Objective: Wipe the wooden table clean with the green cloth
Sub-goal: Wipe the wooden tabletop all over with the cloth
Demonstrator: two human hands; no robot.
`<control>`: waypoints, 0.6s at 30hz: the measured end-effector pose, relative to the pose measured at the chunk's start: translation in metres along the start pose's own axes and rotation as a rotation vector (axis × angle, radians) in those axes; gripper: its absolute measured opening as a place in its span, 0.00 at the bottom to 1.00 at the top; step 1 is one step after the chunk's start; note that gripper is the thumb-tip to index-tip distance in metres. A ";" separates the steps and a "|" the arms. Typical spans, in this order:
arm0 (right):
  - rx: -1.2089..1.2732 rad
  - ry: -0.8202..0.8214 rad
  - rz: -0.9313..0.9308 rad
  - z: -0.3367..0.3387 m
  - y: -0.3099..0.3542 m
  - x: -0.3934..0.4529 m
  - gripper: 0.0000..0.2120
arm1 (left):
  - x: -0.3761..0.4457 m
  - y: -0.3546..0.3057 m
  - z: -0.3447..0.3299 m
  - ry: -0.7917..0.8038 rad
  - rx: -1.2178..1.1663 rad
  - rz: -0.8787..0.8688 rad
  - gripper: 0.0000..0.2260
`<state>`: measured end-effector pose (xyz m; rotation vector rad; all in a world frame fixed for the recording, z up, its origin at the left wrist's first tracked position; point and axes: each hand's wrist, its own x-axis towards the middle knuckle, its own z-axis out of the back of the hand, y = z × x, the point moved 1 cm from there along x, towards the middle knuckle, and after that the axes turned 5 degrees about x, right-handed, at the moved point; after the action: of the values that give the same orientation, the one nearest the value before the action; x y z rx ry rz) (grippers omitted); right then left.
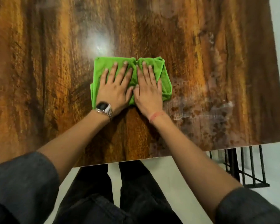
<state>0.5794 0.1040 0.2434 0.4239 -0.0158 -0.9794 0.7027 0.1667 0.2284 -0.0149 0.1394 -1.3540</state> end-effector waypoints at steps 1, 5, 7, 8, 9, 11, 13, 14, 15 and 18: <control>-0.005 0.002 -0.011 -0.002 -0.002 -0.019 0.31 | -0.016 -0.006 -0.002 -0.007 -0.001 -0.020 0.27; 0.008 0.025 -0.073 -0.015 -0.008 -0.116 0.32 | -0.101 -0.041 -0.011 0.022 -0.022 -0.074 0.27; 0.005 0.051 -0.113 -0.022 -0.011 -0.162 0.33 | -0.142 -0.058 -0.016 0.060 -0.019 -0.111 0.27; 0.004 0.061 -0.129 -0.025 -0.012 -0.179 0.33 | -0.156 -0.064 -0.017 0.077 -0.014 -0.131 0.27; 0.004 0.072 -0.141 -0.026 -0.014 -0.191 0.33 | -0.167 -0.069 -0.018 0.093 -0.010 -0.145 0.27; 0.014 0.086 -0.148 -0.026 -0.018 -0.198 0.33 | -0.172 -0.075 -0.018 0.119 -0.009 -0.145 0.27; 0.019 0.071 -0.147 -0.022 -0.024 -0.189 0.33 | -0.160 -0.079 -0.016 0.128 -0.007 -0.130 0.27; 0.027 0.058 -0.154 -0.019 -0.029 -0.180 0.33 | -0.149 -0.082 -0.014 0.125 -0.007 -0.129 0.27; 0.035 0.046 -0.166 -0.015 -0.035 -0.169 0.32 | -0.135 -0.086 -0.013 0.116 -0.007 -0.132 0.27; 0.017 -0.009 -0.174 0.002 -0.063 -0.125 0.31 | -0.077 -0.098 -0.011 0.058 0.000 -0.168 0.27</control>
<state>0.4576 0.1741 0.2448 0.4419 0.0049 -1.1534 0.5900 0.2213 0.2337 0.0129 0.1910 -1.5233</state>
